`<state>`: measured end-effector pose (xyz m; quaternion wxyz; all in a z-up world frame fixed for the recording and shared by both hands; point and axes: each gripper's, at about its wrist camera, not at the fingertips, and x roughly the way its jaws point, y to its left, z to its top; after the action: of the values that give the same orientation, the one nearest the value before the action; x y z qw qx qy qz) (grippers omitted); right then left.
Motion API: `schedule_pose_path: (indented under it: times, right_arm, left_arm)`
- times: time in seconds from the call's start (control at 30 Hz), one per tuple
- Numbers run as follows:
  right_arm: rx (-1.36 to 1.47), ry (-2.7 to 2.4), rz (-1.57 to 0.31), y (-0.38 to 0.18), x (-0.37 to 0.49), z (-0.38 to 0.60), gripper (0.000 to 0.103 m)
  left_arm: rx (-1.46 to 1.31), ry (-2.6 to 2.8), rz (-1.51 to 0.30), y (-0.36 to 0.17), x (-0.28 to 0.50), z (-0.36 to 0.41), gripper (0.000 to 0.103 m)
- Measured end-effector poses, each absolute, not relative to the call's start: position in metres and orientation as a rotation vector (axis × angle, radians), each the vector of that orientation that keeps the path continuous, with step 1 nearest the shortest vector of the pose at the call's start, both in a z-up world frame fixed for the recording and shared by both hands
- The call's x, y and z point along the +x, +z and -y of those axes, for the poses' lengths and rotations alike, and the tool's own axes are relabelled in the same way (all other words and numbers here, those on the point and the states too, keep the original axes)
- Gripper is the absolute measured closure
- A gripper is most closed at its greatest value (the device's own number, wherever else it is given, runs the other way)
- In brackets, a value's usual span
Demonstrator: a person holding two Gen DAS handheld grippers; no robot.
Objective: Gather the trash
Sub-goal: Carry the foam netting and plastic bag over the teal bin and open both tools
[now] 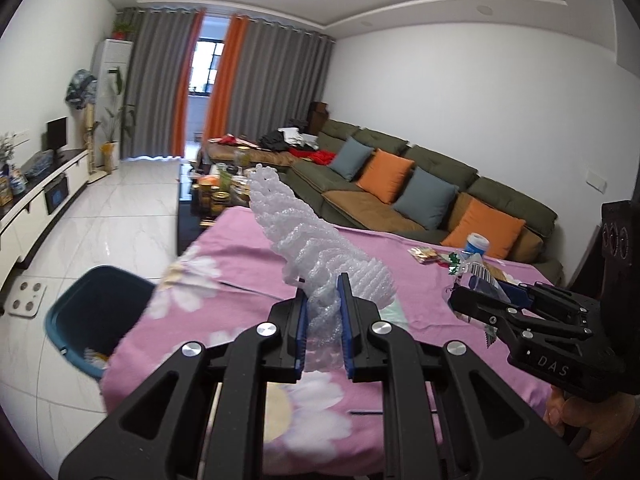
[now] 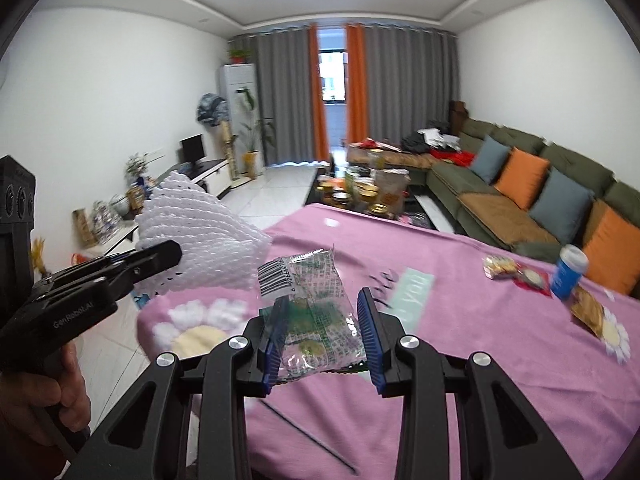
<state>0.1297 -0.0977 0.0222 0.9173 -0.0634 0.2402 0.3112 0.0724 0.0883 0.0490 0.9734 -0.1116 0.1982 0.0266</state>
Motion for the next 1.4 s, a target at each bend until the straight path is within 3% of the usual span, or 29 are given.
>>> schedule_pose_path:
  times: [1.0, 1.4]
  right_arm:
    - [-0.336, 0.946, -0.536, 0.02, 0.134, -0.097, 0.07]
    - [-0.359, 0.981, -0.591, 0.004, 0.16, -0.127, 0.07]
  left_arm:
    - [-0.321, 0.444, -0.42, 0.012, -0.031, -0.266, 0.089]
    - [-0.346, 0.481, -0.481, -0.012, 0.023, -0.288, 0.089]
